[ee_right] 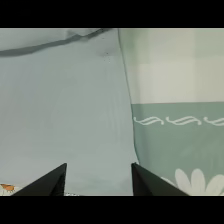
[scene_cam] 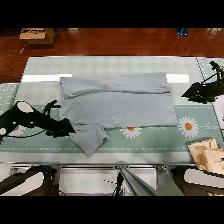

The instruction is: Fold the shirts.

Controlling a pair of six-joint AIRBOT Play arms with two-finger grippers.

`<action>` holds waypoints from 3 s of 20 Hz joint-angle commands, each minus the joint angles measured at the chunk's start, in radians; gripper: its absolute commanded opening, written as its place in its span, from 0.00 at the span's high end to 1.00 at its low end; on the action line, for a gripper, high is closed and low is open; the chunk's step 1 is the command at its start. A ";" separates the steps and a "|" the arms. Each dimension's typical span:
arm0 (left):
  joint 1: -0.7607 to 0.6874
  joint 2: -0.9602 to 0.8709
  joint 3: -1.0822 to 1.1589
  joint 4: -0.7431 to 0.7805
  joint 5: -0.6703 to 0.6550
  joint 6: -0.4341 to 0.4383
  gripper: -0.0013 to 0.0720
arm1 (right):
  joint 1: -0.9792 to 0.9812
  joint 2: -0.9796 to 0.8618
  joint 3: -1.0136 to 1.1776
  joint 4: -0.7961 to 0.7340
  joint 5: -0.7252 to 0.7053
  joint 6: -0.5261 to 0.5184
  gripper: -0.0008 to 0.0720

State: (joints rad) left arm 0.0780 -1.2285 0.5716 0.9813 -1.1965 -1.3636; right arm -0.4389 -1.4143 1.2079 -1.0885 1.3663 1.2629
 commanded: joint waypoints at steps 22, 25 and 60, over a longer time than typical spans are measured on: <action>-0.082 -0.106 -0.004 0.014 0.097 -0.009 0.95 | -0.109 -0.072 -0.339 0.110 -0.131 -0.043 0.22; -0.082 -0.106 -0.003 0.012 0.098 0.002 0.95 | -0.046 -0.090 -0.347 0.055 -0.149 0.029 0.25; 0.021 -0.373 0.578 -0.241 0.490 0.044 0.83 | 0.292 -0.147 -0.135 0.604 -0.952 -0.072 0.93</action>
State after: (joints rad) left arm 0.0963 -1.5650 1.1484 0.7578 -0.7136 -1.3327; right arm -0.1471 -1.5471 1.0721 -0.4747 0.4339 1.1950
